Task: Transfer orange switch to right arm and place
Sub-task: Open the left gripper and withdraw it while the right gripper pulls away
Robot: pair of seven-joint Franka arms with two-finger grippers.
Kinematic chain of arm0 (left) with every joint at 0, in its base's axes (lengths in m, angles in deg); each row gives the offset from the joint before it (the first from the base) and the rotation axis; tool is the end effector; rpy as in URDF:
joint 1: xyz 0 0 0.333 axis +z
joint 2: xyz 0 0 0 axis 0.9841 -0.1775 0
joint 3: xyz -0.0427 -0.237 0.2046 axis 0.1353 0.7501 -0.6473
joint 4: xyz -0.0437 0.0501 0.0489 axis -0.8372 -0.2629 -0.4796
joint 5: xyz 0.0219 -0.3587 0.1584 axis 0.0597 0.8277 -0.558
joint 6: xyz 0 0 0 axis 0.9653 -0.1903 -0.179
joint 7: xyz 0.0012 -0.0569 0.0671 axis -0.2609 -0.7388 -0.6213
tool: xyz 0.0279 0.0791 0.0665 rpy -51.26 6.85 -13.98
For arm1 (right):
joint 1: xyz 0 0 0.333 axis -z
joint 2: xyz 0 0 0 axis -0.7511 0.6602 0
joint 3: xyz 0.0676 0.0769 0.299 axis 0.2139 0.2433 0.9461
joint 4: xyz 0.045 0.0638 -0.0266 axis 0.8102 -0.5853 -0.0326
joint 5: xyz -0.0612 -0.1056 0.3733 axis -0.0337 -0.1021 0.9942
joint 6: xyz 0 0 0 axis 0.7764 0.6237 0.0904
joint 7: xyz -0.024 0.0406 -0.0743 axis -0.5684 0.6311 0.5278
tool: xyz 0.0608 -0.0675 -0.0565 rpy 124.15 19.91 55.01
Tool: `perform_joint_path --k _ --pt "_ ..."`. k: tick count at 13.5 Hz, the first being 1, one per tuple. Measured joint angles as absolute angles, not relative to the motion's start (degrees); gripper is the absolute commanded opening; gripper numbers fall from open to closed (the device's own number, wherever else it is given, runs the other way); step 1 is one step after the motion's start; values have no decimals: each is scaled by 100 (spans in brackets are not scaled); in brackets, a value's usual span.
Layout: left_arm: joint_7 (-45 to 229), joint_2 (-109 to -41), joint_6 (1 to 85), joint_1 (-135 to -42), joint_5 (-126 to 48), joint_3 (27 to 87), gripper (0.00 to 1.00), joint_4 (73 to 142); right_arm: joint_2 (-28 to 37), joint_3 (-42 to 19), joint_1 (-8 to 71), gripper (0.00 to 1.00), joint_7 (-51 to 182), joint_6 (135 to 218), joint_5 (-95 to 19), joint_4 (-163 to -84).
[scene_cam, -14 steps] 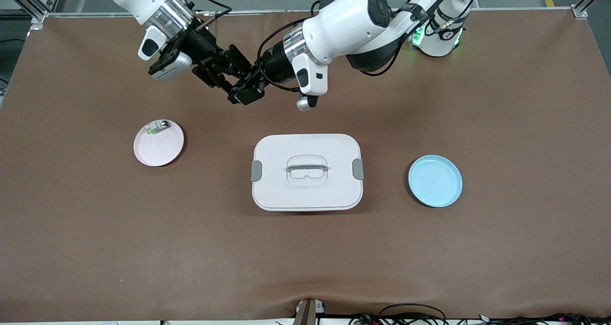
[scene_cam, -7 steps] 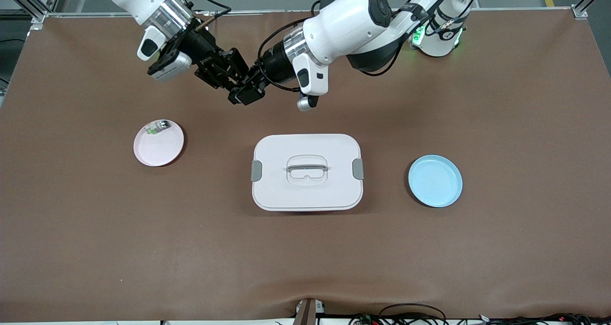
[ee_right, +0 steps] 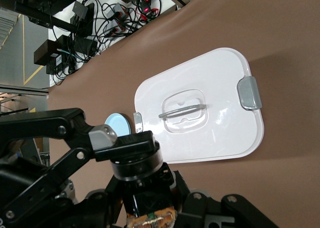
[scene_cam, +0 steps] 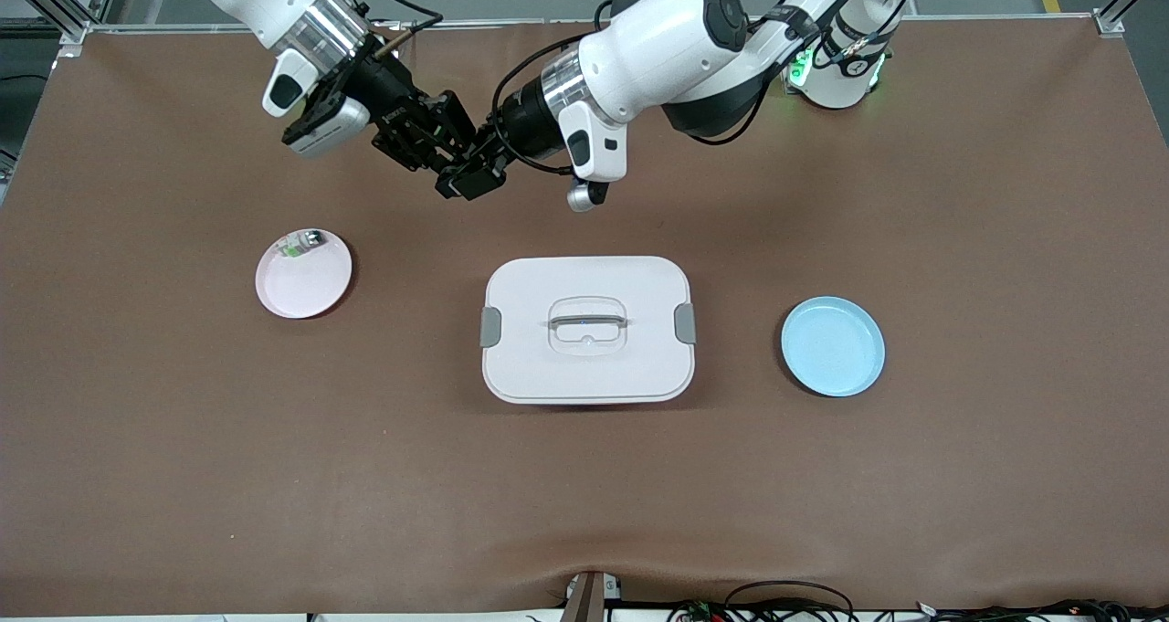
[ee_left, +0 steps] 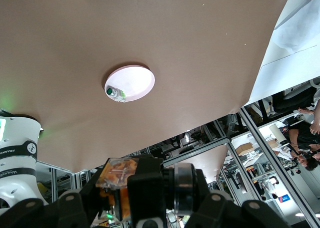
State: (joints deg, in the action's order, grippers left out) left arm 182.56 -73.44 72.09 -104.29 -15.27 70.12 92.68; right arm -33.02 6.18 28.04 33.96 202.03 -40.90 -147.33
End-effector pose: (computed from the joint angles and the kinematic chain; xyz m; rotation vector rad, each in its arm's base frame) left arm 0.4689 -0.5447 0.5455 1.8767 1.2893 -0.5865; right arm 0.4385 0.2906 0.5692 -2.4515 0.2931 -0.3330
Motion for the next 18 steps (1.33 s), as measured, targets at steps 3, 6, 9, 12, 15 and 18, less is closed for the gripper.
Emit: perform_joint_path --k 3,6,9,12,15,18 --pt "18257 -7343 7208 -10436 -1527 7020 100 9268 -3292 598 2824 0 3405 20019 -4090 -14673" --pt "18257 -7343 7217 -10445 -1528 7013 100 9260 -3267 564 2894 0 3409 19703 -4091 -14562" --pt "18257 -7343 7222 -10434 -1528 7006 100 9256 -3232 563 2973 0 3682 19625 -4096 -14537" --pt "18257 -7334 7231 -10384 -1688 7003 100 9242 -3136 560 3264 0 4824 18984 -4111 -14405" --pt "18257 -7319 7029 -10191 -2022 6997 100 9241 -2958 544 3829 0 6587 18167 -4206 -14187" --pt "18255 -7201 6237 -9710 -2320 6986 100 9234 -2843 528 4064 0 7535 17825 -4879 -14119"
